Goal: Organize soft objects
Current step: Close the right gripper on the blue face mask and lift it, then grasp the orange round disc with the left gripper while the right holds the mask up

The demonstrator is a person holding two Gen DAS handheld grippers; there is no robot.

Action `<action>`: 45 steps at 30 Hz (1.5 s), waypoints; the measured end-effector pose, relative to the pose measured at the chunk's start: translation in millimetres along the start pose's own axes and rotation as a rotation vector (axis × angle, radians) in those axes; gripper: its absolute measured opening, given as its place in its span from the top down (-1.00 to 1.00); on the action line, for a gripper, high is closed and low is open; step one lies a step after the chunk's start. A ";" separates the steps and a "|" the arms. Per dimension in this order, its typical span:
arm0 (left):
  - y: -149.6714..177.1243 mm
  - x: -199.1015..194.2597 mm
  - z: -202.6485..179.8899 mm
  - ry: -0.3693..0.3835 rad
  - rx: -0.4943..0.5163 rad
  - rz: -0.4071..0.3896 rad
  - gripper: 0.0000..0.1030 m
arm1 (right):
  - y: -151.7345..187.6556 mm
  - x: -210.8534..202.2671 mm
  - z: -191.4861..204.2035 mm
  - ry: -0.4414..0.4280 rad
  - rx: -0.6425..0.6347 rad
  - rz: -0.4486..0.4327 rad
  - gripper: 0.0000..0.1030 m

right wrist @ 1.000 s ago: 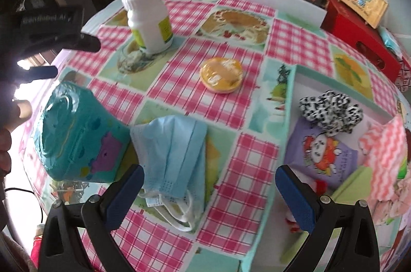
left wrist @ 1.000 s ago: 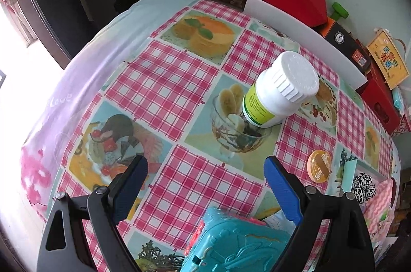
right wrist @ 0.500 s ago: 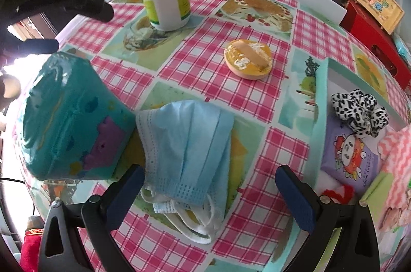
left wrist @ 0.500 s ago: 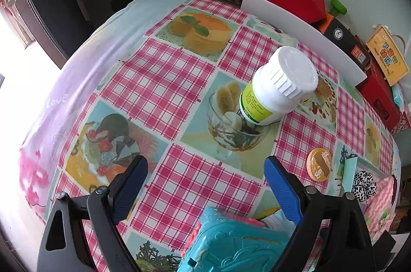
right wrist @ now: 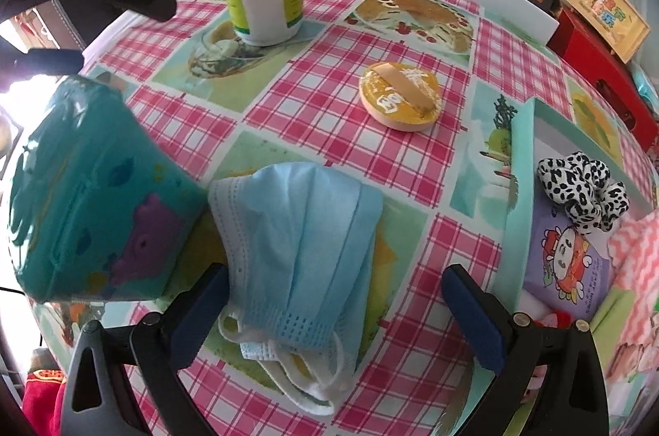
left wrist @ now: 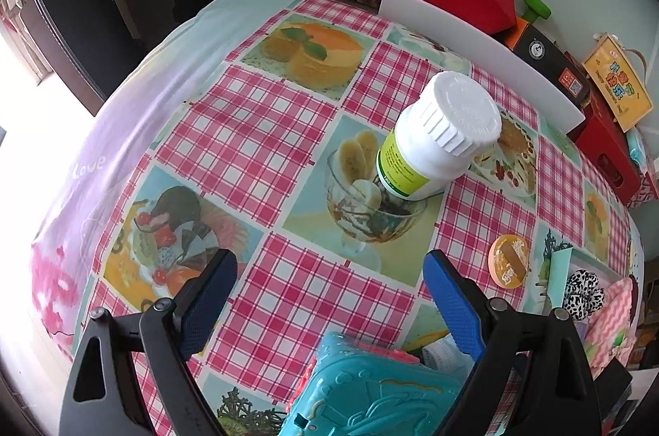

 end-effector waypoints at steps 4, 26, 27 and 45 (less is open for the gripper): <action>0.1 0.1 -0.7 0.001 0.005 0.000 -0.78 | -0.9 -1.1 -3.7 0.000 -0.007 -0.009 -0.97; 2.9 -4.6 -15.6 0.034 0.026 0.001 -0.78 | -8.7 -14.8 -50.3 -0.087 0.163 -0.098 0.50; 3.1 -5.1 -17.3 0.037 0.028 0.001 -0.78 | -8.9 -15.8 -51.5 -0.095 0.172 -0.102 0.51; 12.6 -17.4 -79.5 0.160 0.097 -0.012 -0.78 | -19.4 -49.0 -79.1 -0.104 0.255 -0.207 0.51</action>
Point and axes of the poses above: each gripper's, at about its wrist camera, not at the fingertips, and x roughly the way its jaws point, z to its left, y to its underside, the point moved 10 cm from there along x, roughly the way its jaws point, and after that the axes turned 11 degrees about -x, right-handed, at the moved point
